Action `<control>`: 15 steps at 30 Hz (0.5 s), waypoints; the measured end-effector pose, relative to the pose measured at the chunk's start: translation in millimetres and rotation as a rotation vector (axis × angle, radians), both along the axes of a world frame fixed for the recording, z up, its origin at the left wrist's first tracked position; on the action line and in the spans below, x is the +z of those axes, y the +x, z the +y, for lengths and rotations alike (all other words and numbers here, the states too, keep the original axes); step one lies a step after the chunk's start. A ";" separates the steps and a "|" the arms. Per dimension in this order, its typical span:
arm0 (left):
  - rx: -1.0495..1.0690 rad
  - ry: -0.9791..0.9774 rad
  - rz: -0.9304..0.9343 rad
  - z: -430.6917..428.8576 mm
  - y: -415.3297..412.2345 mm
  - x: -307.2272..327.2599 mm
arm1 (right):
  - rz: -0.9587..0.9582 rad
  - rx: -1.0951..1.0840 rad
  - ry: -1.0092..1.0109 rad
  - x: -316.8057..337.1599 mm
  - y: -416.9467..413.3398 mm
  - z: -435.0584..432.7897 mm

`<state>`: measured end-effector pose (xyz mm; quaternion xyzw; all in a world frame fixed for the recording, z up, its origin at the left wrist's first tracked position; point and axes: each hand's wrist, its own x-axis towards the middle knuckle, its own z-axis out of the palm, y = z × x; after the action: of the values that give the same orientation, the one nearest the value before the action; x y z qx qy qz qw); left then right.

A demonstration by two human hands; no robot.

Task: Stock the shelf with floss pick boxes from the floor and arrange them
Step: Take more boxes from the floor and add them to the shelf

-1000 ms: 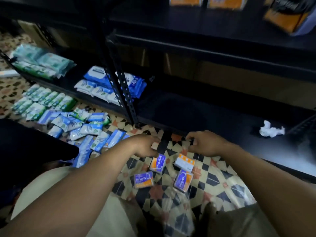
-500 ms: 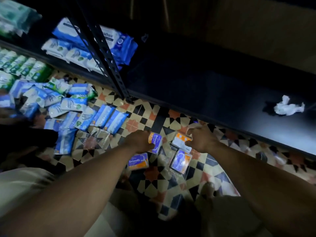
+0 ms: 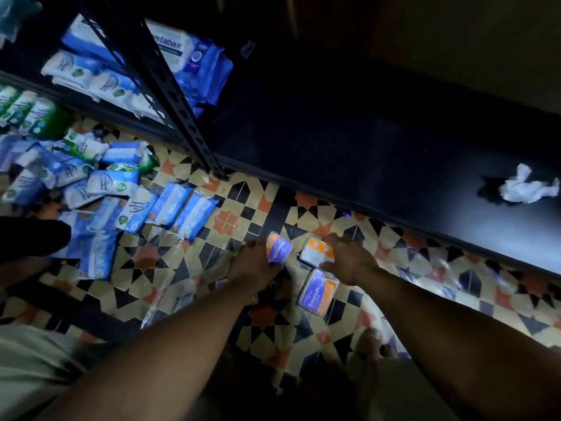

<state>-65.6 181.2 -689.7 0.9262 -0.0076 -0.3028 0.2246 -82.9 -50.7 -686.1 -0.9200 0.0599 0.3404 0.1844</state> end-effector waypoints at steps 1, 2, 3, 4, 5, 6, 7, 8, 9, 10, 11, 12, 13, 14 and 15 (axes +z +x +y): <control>-0.008 -0.009 -0.023 -1.7 -0.5 2.8 | -0.011 -0.006 0.011 0.5 -0.5 0.9; -0.012 -0.023 -0.048 -2.3 -0.3 3.6 | -0.024 -0.011 0.018 0.1 -1.0 1.7; -0.012 -0.046 -0.066 -2.7 -0.4 4.9 | -0.037 -0.015 0.025 0.5 -1.8 3.1; -0.011 -0.073 -0.074 -3.2 -0.3 7.9 | -0.047 -0.022 0.032 1.7 -2.6 4.3; -0.013 -0.102 -0.078 -2.7 0.3 9.1 | -0.055 -0.032 0.037 3.3 -3.3 5.5; -0.022 -0.127 -0.081 -2.0 1.7 9.6 | -0.064 -0.039 0.036 5.4 -3.5 6.2; -0.032 -0.148 -0.083 -1.4 3.7 12.6 | -0.079 -0.041 0.029 8.4 -3.2 6.1; -0.033 -0.158 -0.081 -0.4 6.6 14.2 | -0.093 -0.041 0.019 12.5 -2.6 5.2; -0.035 -0.154 -0.070 0.4 9.3 17.6 | -0.110 -0.042 0.013 17.6 -2.1 4.0; -0.030 -0.153 -0.053 1.7 11.3 22.3 | -0.126 -0.045 0.014 23.3 -1.8 2.5; -0.020 -0.176 -0.041 3.1 12.3 28.7 | -0.143 -0.047 0.021 29.7 -1.7 1.0; -0.008 -0.218 -0.035 5.4 13.1 35.2 | -0.159 -0.049 0.030 36.7 -1.9 -0.2; -0.001 -0.261 -0.040 7.2 13.4 42.6 | -0.180 -0.054 0.038 44.4 -2.7 -1.1; 0.000 -0.291 -0.053 9.2 13.8 50.2 | -0.200 -0.062 0.042 53.5 -3.7 -1.4; -0.004 -0.312 -0.069 11.4 13.8 58.8 | -0.219 -0.071 0.048 62.8 -5.0 -1.8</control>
<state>-51.7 192.5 -630.9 0.8898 -0.0640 -0.2664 0.3650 -87.9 -52.5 -623.3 -0.9443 0.0638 0.2327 0.2237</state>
